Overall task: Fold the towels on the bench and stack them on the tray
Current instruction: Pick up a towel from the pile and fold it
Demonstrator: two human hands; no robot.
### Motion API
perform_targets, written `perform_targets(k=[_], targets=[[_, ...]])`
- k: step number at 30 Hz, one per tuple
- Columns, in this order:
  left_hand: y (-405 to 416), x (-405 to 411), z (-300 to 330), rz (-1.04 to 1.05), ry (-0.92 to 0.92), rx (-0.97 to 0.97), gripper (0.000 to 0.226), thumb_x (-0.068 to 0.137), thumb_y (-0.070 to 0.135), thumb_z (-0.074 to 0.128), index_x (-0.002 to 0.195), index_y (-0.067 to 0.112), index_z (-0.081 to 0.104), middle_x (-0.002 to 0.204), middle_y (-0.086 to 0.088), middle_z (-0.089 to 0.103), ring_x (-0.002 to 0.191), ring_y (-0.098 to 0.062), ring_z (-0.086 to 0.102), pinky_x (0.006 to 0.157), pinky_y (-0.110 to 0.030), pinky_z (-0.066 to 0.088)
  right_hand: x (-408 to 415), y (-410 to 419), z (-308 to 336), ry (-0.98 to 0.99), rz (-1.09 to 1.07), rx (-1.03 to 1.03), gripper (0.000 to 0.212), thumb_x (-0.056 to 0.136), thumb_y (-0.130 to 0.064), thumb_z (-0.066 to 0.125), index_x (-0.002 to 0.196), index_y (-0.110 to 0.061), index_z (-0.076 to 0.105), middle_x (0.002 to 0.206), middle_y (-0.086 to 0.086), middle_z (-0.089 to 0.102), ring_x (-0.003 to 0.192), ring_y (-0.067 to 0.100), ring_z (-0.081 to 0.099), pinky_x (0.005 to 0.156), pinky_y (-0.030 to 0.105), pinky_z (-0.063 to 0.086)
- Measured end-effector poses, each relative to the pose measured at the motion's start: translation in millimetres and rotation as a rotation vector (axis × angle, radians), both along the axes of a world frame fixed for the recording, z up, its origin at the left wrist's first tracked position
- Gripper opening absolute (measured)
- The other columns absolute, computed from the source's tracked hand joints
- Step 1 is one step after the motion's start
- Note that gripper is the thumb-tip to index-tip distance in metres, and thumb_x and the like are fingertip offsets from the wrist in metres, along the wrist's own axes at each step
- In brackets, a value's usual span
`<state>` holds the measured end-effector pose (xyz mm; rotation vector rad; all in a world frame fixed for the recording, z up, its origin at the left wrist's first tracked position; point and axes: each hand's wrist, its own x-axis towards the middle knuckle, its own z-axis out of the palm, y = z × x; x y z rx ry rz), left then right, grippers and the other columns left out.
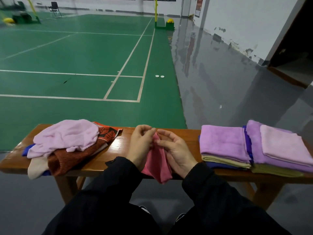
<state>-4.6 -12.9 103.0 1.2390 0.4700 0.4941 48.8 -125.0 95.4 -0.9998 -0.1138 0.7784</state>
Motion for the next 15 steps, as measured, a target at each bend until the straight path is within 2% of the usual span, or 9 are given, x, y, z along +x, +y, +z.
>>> perform_targets(k=[2, 4, 6, 9, 10, 12, 15], targets=[[4, 1, -6, -0.048, -0.023, -0.301, 0.017, 0.098, 0.012, 0.063, 0.091, 0.014, 0.048, 0.059, 0.006, 0.049, 0.043, -0.004, 0.041, 0.040, -0.017, 0.033, -3, -1, -3, 0.007, -0.009, -0.010, 0.040, 0.088, 0.014, 0.065, 0.126, 0.000, 0.063, 0.125, 0.026, 0.068, 0.110, 0.036, 0.069, 0.101, 0.044, 0.055], [3, -2, -16, -0.096, 0.008, -0.320, 0.026, 0.094, 0.027, 0.071, 0.093, 0.012, 0.050, 0.063, 0.001, 0.052, 0.050, -0.009, 0.046, 0.045, -0.020, 0.040, -5, 3, -3, 0.052, -0.061, 0.023, 0.035, 0.089, 0.014, 0.063, 0.122, 0.002, 0.064, 0.121, 0.025, 0.070, 0.108, 0.036, 0.070, 0.099, 0.044, 0.056], [-7, -12, -24, -0.064, 0.053, -0.078, 0.043, 0.084, 0.043, 0.079, 0.095, 0.012, 0.053, 0.079, -0.003, 0.060, 0.066, -0.013, 0.058, 0.062, -0.029, 0.051, -6, 8, 1, 0.141, -0.150, 0.082, 0.030, 0.089, 0.016, 0.062, 0.115, 0.001, 0.065, 0.115, 0.023, 0.072, 0.106, 0.037, 0.070, 0.097, 0.045, 0.057], [-17, -29, -40, -0.050, 0.070, 0.514, 0.041, 0.074, 0.047, 0.081, 0.092, 0.023, 0.053, 0.091, 0.007, 0.064, 0.086, -0.012, 0.064, 0.081, -0.033, 0.055, -1, 9, 5, 0.213, -0.214, 0.138, 0.031, 0.087, 0.014, 0.065, 0.110, -0.007, 0.067, 0.111, 0.019, 0.073, 0.098, 0.034, 0.072, 0.082, 0.046, 0.062], [-18, -32, -44, -0.072, 0.084, 0.659, 0.039, 0.075, 0.046, 0.081, 0.093, 0.029, 0.052, 0.094, 0.010, 0.063, 0.090, -0.012, 0.064, 0.083, -0.034, 0.056, 0, 8, 5, 0.198, -0.219, 0.126, 0.030, 0.087, 0.012, 0.066, 0.109, -0.008, 0.068, 0.111, 0.018, 0.074, 0.096, 0.033, 0.072, 0.080, 0.045, 0.062], [-19, -36, -45, -0.067, 0.120, 0.783, 0.036, 0.077, 0.045, 0.079, 0.093, 0.034, 0.049, 0.095, 0.012, 0.062, 0.091, -0.008, 0.065, 0.081, -0.033, 0.057, 0, 7, 2, 0.159, -0.248, 0.084, 0.029, 0.087, 0.012, 0.067, 0.107, -0.010, 0.068, 0.113, 0.018, 0.073, 0.095, 0.031, 0.073, 0.082, 0.043, 0.061], [-23, -37, -42, -0.006, 0.177, 0.986, 0.032, 0.081, 0.052, 0.071, 0.081, 0.029, 0.049, 0.082, 0.012, 0.060, 0.079, -0.005, 0.061, 0.071, -0.031, 0.055, -2, 7, -1, 0.128, -0.290, 0.050, 0.029, 0.087, 0.011, 0.068, 0.106, -0.011, 0.068, 0.112, 0.015, 0.074, 0.097, 0.030, 0.072, 0.085, 0.043, 0.060]])
